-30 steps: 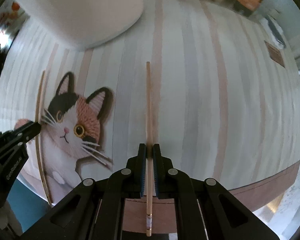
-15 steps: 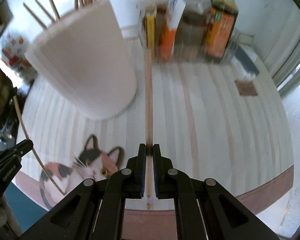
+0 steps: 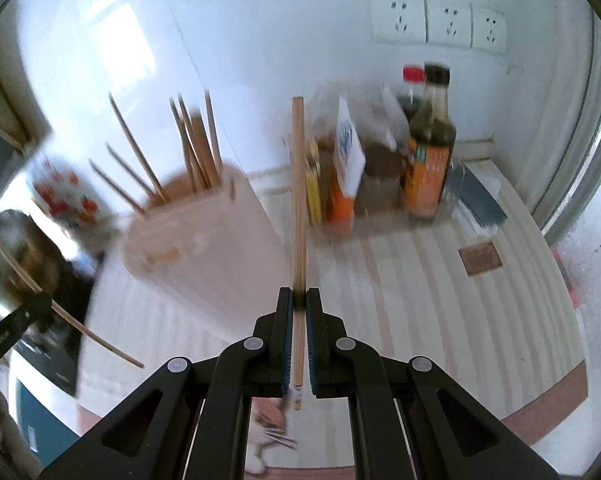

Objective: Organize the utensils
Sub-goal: 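Lift both chopsticks upright and lower them into the cream holder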

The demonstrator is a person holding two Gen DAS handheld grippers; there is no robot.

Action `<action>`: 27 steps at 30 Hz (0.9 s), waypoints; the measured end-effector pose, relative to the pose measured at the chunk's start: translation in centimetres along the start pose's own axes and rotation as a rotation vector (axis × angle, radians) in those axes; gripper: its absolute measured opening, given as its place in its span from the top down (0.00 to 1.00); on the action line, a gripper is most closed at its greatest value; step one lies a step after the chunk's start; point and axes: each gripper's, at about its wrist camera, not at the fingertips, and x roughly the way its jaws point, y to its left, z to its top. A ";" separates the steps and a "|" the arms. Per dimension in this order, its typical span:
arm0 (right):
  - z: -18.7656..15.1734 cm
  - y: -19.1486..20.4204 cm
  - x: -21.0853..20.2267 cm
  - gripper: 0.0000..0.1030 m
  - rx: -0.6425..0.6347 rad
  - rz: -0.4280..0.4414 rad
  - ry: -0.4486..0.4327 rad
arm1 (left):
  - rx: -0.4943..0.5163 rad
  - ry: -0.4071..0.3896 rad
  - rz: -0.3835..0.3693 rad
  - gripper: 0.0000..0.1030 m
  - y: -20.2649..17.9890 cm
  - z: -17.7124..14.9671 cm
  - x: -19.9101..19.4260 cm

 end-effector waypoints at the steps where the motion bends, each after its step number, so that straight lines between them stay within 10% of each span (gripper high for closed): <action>1: 0.9 0.1 -0.9 0.94 0.013 0.016 -0.022 | -0.015 -0.024 -0.024 0.96 -0.1 1.0 -1.2; 11: 10.7 2.0 -5.5 0.94 0.068 0.140 -0.181 | -0.041 -0.161 -0.174 0.96 -4.0 8.6 -5.5; 27: 15.4 6.3 4.0 0.94 0.010 0.125 -0.122 | 0.053 0.065 -0.088 0.96 -7.5 10.1 10.1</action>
